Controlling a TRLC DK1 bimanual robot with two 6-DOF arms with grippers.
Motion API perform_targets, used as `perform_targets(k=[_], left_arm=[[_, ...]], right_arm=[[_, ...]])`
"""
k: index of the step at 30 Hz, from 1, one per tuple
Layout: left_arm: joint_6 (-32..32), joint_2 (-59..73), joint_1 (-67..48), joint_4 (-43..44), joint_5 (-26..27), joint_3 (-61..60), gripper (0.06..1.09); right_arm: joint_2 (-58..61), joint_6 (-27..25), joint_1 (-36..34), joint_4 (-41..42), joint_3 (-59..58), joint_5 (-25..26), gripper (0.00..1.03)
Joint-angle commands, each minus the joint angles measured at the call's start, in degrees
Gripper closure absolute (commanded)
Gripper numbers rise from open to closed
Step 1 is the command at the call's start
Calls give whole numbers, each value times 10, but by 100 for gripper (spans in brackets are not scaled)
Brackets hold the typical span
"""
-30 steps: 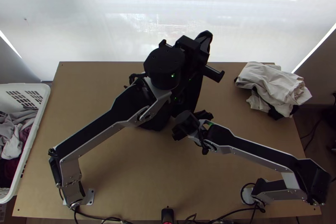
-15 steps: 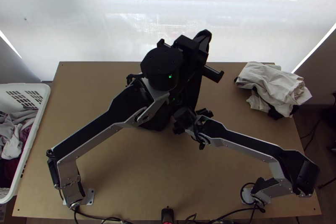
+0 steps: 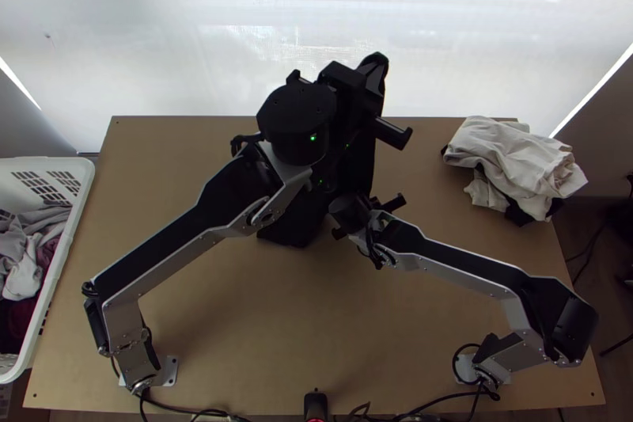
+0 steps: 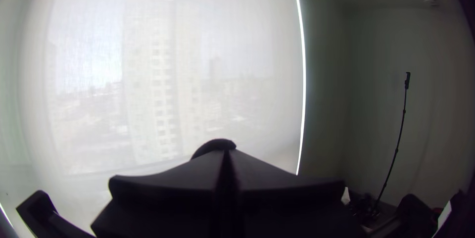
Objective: Fold the t-shirt
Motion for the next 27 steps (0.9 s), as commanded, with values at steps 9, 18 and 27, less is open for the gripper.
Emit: perform_targets(k=[9,18,27], left_arm=[[11,-42,86,-10,-5,-21,105],[29,-77,157,-23,-20,-22,105],[102,-120,182,-27,-49,-23,105]], right_arm=[[-128,-55,-79,-38,38,29,100],[-183,-112,-144,-51,119,31,100],[-197,-199,-146,-37,237,42,100]])
